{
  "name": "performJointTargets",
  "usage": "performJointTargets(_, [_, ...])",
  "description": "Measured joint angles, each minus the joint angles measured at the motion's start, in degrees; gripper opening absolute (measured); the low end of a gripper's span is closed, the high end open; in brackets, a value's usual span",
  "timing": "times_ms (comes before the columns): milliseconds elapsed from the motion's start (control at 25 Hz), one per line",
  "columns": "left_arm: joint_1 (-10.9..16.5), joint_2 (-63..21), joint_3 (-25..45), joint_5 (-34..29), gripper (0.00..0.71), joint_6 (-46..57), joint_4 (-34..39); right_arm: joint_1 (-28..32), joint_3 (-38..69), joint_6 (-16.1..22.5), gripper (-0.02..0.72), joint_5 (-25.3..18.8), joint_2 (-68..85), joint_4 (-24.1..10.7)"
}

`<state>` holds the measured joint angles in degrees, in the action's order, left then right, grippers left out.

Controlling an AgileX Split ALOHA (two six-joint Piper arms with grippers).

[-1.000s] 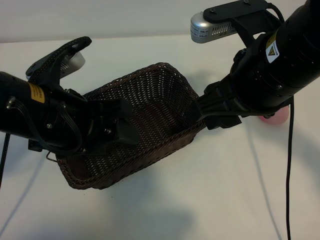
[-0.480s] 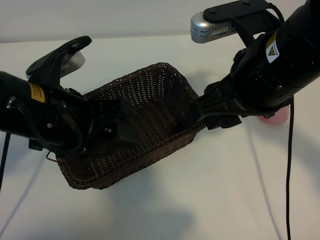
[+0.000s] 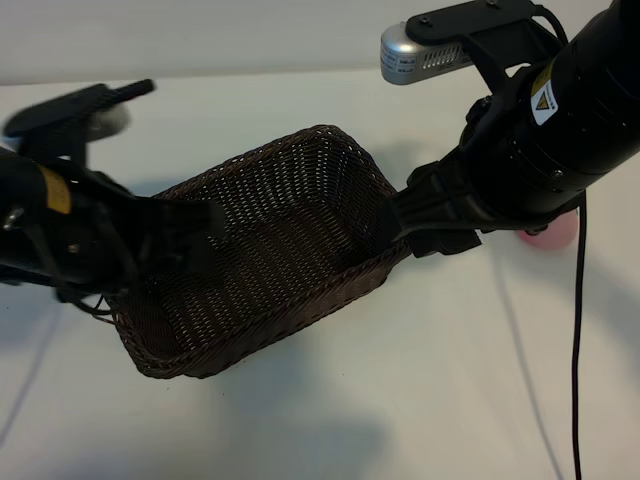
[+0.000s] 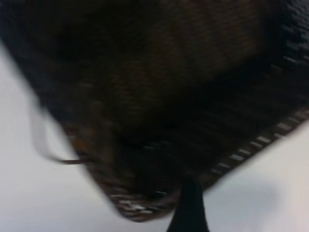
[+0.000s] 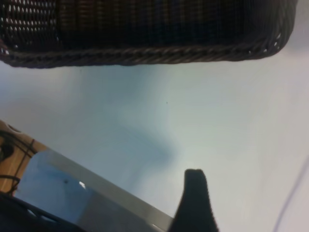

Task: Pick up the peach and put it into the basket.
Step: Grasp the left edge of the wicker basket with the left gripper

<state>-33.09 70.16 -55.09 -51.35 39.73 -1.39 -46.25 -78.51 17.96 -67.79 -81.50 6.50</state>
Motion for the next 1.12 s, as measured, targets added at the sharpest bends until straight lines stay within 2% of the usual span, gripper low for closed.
performJointTargets(160, [0.0, -1.9, 0.0, -3.6, 0.566, 7.0, 8.6, 0.0, 0.0, 0.0, 0.552, 1.0, 0.0, 0.0])
performJointTargets(280, [0.4, -2.3, 0.7, -4.2, 0.566, 9.0, 10.8, 0.0, 0.0, 0.0, 0.552, 1.1, 0.0, 0.0])
performJointTargets(400, [2.9, -2.3, 3.5, -2.6, 0.566, 9.2, 10.1, 0.0, 0.0, 0.0, 0.552, 1.3, 0.0, 0.2])
performJointTargets(560, [7.9, -2.3, 7.4, 0.5, 0.566, 6.7, 7.1, 0.0, 0.0, 0.0, 0.552, 1.6, 0.0, 0.6])
performJointTargets(840, [15.6, -0.5, 8.3, 5.8, 0.566, 2.8, 2.4, 0.0, 0.0, 0.0, 0.552, 1.8, 0.0, 0.9])
performJointTargets(1120, [16.8, 7.9, 8.4, 8.1, 0.566, 2.4, 1.8, 0.0, 0.0, 0.0, 0.552, 1.8, 0.0, 0.9])
